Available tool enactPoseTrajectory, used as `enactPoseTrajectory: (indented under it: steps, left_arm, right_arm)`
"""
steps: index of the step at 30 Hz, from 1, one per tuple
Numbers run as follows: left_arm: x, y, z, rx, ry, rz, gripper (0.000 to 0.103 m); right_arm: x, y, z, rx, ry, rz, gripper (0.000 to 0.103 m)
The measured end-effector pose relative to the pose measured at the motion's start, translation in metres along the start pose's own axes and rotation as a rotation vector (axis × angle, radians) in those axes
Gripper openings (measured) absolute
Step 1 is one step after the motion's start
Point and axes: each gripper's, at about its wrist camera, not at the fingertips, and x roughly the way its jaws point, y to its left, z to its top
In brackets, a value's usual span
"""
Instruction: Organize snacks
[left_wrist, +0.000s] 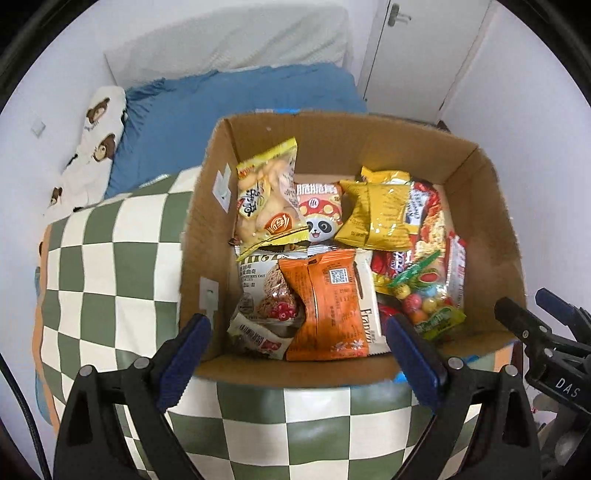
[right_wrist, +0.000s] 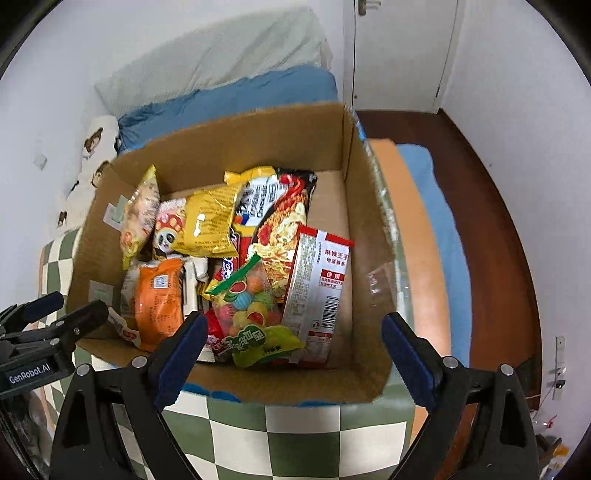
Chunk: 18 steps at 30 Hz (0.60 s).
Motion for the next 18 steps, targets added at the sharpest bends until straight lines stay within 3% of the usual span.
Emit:
enactPoseTrajectory:
  steps: [6, 18]
  left_arm:
    - [-0.049, -0.001, -0.029, -0.004, -0.104, -0.005, 0.097]
    - [-0.144, -0.002, -0.105, -0.012, -0.252, 0.002, 0.097]
  right_arm:
    - [-0.049, 0.002, -0.022, -0.008, -0.099, 0.004, 0.097]
    - [-0.172, 0.013, -0.103, -0.063, -0.294, -0.016, 0.099]
